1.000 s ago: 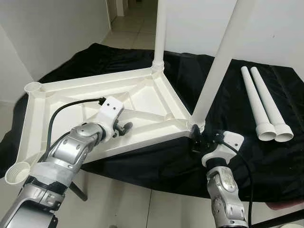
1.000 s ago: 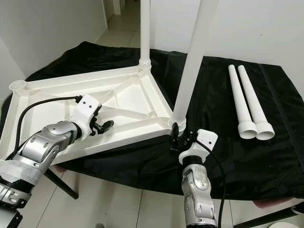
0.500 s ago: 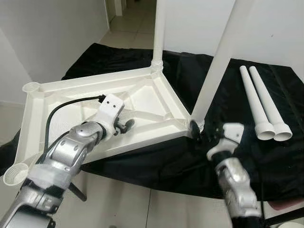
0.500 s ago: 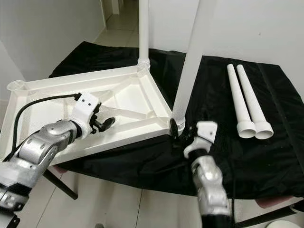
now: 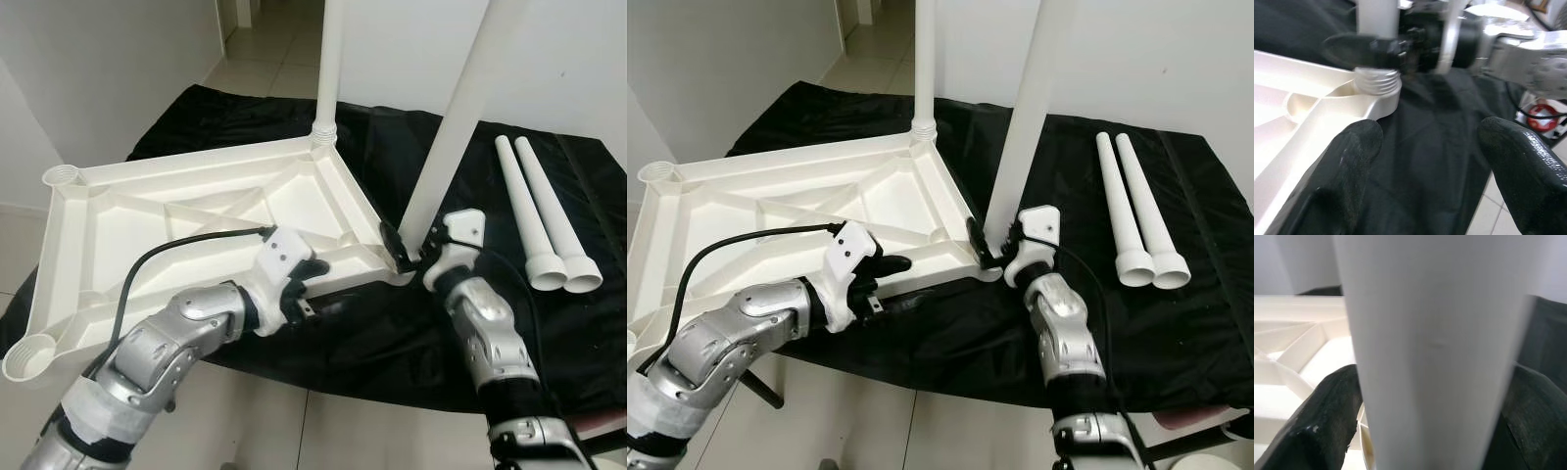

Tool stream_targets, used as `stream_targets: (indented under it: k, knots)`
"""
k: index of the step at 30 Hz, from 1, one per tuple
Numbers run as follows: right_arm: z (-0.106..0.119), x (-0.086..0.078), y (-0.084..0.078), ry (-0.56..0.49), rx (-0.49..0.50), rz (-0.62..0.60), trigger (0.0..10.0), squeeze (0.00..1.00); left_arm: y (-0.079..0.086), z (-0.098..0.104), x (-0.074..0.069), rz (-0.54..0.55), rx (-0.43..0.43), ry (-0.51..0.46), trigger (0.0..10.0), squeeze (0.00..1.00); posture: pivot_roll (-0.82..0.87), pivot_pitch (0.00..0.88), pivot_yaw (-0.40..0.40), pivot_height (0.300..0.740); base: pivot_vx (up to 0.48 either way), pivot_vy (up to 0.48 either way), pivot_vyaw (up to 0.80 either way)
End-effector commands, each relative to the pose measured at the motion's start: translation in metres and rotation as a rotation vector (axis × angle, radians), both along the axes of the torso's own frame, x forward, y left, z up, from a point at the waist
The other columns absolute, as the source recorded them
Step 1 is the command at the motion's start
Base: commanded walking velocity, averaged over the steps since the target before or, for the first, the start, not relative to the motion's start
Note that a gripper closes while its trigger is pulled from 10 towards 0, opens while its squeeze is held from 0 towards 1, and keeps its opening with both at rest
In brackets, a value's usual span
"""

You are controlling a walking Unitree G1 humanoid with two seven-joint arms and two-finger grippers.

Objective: Building children table

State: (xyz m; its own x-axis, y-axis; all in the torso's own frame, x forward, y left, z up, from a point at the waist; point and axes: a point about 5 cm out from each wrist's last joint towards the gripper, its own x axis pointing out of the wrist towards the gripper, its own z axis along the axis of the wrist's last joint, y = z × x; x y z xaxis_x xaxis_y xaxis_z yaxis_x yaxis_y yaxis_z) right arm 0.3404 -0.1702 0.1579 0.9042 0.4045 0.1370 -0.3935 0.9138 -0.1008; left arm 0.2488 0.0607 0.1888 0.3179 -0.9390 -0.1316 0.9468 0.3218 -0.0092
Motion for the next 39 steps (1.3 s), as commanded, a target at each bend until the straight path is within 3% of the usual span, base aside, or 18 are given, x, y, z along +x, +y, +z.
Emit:
stream_targets:
  k: [1,6,10,12,13,14,19,28,29,31,32,39]
  knots:
    - [-0.002,0.005,0.002,0.03,-0.064,0.071,10.0,0.0,-0.007,0.001,-0.009,-0.085,-0.014,0.017,10.0,0.0,0.04,0.061,-0.063,0.74,0.0,0.0,0.0]
    - [0.002,0.017,0.001,0.06,-0.17,0.169,10.0,0.0,-0.01,0.002,-0.008,-0.076,-0.036,0.014,10.0,0.0,0.04,0.063,-0.067,0.74,0.0,0.0,0.0]
    - [0.002,0.019,-0.001,0.068,-0.197,0.182,10.0,0.0,-0.01,0.003,-0.008,-0.071,-0.039,0.014,10.0,0.0,0.05,0.064,-0.074,0.74,0.0,0.0,0.0]
    - [0.003,0.02,-0.008,0.074,-0.225,0.191,3.0,0.0,-0.008,0.004,-0.008,-0.055,-0.041,0.015,10.0,0.0,0.05,0.063,-0.076,0.74,0.0,0.0,0.0]
    - [0.003,0.02,-0.008,0.074,-0.225,0.191,3.0,0.0,-0.008,0.004,-0.008,-0.055,-0.041,0.015,10.0,0.0,0.05,0.063,-0.076,0.74,0.0,0.0,0.0]
    - [0.002,0.019,-0.012,0.08,-0.234,0.199,0.0,0.0,-0.007,0.004,-0.008,-0.041,-0.039,0.017,10.0,0.0,0.05,0.062,-0.076,0.74,0.0,0.0,0.0]
    - [-0.006,0.015,-0.022,0.115,-0.234,0.217,0.0,0.0,-0.005,0.004,-0.007,-0.022,-0.035,0.02,10.0,0.0,0.04,0.061,-0.071,0.74,0.0,0.0,0.0]
    - [-0.015,0.013,-0.026,0.152,-0.2,0.213,0.0,0.0,-0.004,0.005,-0.005,-0.013,-0.034,0.019,10.0,0.0,0.04,0.06,-0.066,0.74,0.0,0.0,0.0]
    - [-0.016,0.013,-0.025,0.16,-0.173,0.198,10.0,0.0,-0.003,0.005,-0.004,-0.009,-0.033,0.02,10.0,0.0,0.04,0.061,-0.067,0.74,0.0,0.0,0.0]
    - [-0.02,0.016,-0.026,0.189,-0.162,0.081,10.0,0.0,-0.002,0.004,-0.004,-0.004,-0.032,0.024,10.0,0.0,0.04,0.06,-0.069,0.74,0.0,0.0,0.0]
    - [-0.02,0.016,-0.026,0.189,-0.162,0.081,10.0,0.0,-0.002,0.004,-0.004,-0.004,-0.032,0.024,10.0,0.0,0.04,0.06,-0.069,0.74,0.0,0.0,0.0]
    - [-0.021,0.021,-0.017,0.234,0.026,-0.148,10.0,0.0,-0.001,0.004,-0.004,0.01,-0.037,0.032,10.0,0.0,0.04,0.055,-0.084,0.74,0.0,0.0,0.0]
